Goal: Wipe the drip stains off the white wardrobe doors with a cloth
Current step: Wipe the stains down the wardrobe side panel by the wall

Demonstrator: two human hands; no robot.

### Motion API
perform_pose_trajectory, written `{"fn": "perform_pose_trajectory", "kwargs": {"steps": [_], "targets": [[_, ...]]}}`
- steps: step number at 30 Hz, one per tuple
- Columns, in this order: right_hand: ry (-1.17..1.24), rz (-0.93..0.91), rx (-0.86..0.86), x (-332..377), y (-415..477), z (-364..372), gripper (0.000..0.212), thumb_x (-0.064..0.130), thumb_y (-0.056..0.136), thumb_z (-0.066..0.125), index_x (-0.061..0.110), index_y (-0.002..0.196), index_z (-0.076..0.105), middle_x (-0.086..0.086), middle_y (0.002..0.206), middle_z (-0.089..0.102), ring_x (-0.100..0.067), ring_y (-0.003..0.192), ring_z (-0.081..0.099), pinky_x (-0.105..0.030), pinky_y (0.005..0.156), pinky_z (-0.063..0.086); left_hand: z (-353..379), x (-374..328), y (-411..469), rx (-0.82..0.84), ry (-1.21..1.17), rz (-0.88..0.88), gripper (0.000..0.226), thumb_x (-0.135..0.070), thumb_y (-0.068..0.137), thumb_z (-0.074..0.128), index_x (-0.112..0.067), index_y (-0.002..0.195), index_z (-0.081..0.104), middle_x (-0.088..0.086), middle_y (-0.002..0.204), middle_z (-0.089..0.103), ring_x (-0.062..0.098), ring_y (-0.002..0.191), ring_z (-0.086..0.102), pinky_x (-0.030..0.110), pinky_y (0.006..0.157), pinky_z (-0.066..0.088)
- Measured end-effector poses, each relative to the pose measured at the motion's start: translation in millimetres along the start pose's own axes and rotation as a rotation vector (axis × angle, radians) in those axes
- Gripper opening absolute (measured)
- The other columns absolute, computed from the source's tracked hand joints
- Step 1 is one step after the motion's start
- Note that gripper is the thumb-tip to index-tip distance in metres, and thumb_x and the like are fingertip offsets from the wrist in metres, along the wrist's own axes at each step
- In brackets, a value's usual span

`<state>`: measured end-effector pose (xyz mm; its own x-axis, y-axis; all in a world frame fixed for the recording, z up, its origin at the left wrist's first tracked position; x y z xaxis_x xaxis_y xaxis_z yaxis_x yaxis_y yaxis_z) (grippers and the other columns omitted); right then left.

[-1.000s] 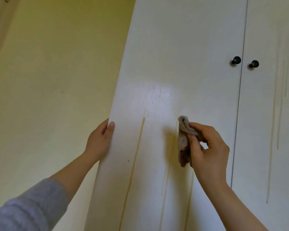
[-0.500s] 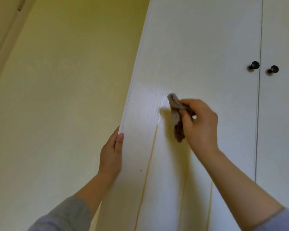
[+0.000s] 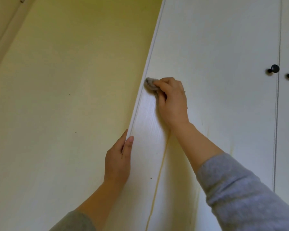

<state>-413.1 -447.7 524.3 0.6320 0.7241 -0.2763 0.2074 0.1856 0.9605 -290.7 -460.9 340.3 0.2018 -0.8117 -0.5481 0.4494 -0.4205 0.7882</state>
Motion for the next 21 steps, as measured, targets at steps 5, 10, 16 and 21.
{"fn": "perform_pose_trajectory", "kwargs": {"steps": [5,10,16,21], "targets": [[-0.002,-0.216,0.156,11,-63,-5,0.025,0.0,0.084,0.07,0.009,0.107,0.073,-0.009,0.108,0.065,-0.019,0.103,0.052,-0.019,0.093,0.033,0,2,0,0.004,0.079,0.03,0.061,-0.054,0.096,0.032,-0.023,0.146,0.049,-0.007,0.139,0.059,0.008,0.129,0.052,0.037,0.111,0.043],[-0.028,-0.227,0.17,7,-107,-25,0.026,-0.004,0.082,0.067,0.007,0.104,0.074,-0.007,0.101,0.066,-0.017,0.098,0.051,-0.024,0.087,0.04,0,-2,-1,-0.006,0.084,0.019,0.066,-0.056,0.093,0.032,-0.021,0.145,0.051,-0.003,0.137,0.061,0.01,0.126,0.055,0.038,0.108,0.046],[-0.094,-0.085,-0.079,-4,-31,-63,0.036,0.014,0.084,0.045,0.005,0.102,0.075,-0.013,0.094,0.066,-0.03,0.089,0.055,-0.022,0.08,0.035,-1,-3,-3,-0.01,0.065,0.001,0.067,-0.058,0.092,0.033,-0.02,0.145,0.051,-0.005,0.14,0.058,0.009,0.131,0.051,0.038,0.111,0.043],[-0.122,0.054,-0.032,-48,4,-64,0.025,0.017,0.094,0.056,0.008,0.111,0.072,-0.009,0.099,0.064,-0.027,0.095,0.054,-0.009,0.083,0.038,0,-5,-4,-0.022,0.078,0.008,0.066,-0.056,0.093,0.033,-0.019,0.145,0.051,-0.007,0.135,0.061,0.002,0.124,0.055,0.034,0.11,0.044]]}}
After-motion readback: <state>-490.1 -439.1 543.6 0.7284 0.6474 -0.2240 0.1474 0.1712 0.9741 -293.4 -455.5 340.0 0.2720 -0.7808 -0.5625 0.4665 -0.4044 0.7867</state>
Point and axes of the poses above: each hand's wrist, its own y-axis towards the middle knuckle, its own z-axis out of the palm, x = y × z, the point moved 4 cm from there along y, towards the middle knuckle
